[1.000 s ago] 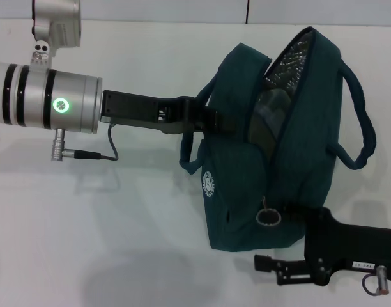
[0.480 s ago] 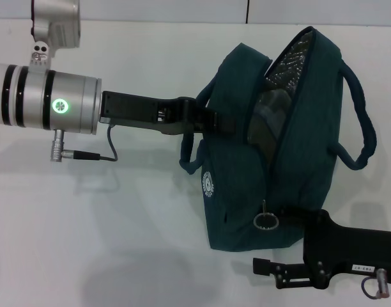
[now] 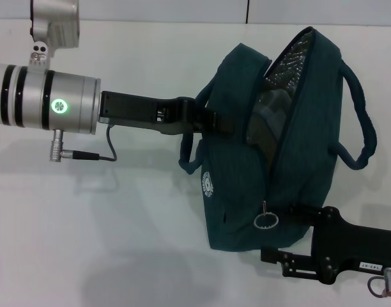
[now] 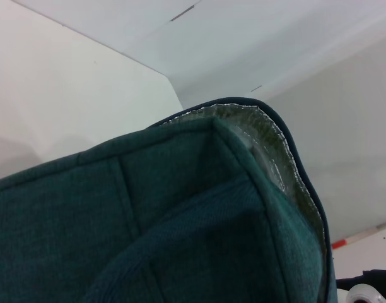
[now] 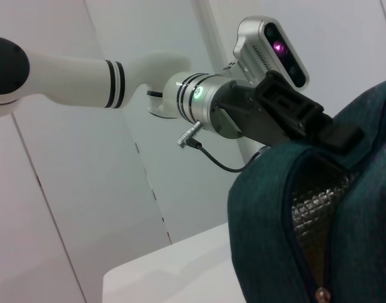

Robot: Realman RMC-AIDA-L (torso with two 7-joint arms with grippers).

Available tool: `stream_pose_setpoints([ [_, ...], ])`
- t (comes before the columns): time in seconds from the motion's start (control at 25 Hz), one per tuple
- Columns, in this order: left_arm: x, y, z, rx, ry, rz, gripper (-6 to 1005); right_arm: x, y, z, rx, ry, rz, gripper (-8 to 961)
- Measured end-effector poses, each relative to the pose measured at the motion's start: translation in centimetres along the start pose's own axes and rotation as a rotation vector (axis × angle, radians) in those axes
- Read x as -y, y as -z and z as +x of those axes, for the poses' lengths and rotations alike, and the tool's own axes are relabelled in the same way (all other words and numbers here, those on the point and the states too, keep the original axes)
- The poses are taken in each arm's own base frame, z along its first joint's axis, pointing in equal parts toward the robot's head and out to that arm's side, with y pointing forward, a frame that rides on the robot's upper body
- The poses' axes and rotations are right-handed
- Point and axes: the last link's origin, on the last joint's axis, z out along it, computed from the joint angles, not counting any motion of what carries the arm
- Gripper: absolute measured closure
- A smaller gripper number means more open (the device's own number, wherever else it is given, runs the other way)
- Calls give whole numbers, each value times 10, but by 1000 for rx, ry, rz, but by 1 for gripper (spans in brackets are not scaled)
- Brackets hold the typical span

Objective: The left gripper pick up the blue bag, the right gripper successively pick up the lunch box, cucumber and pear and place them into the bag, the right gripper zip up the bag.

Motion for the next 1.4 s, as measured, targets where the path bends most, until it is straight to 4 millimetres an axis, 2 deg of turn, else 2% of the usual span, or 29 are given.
stream_pose_setpoints([
  [0.08, 0, 0, 0, 0, -1, 1, 953, 0, 0, 0, -1, 1, 0, 68],
  [0.2, 0, 0, 0, 0, -1, 1, 953, 1, -2, -1, -4, 3, -7, 235],
  [0.64, 0, 0, 1, 0, -3, 1, 953, 2, -3, -2, -13, 12, -11, 715],
  [1.32, -1, 1, 2, 1, -8, 2, 952, 6, -5, -1, -33, 18, 7, 751],
  [1.4, -1, 1, 2, 0, -11, 2, 952, 6, -5, -1, -34, 17, 7, 870],
])
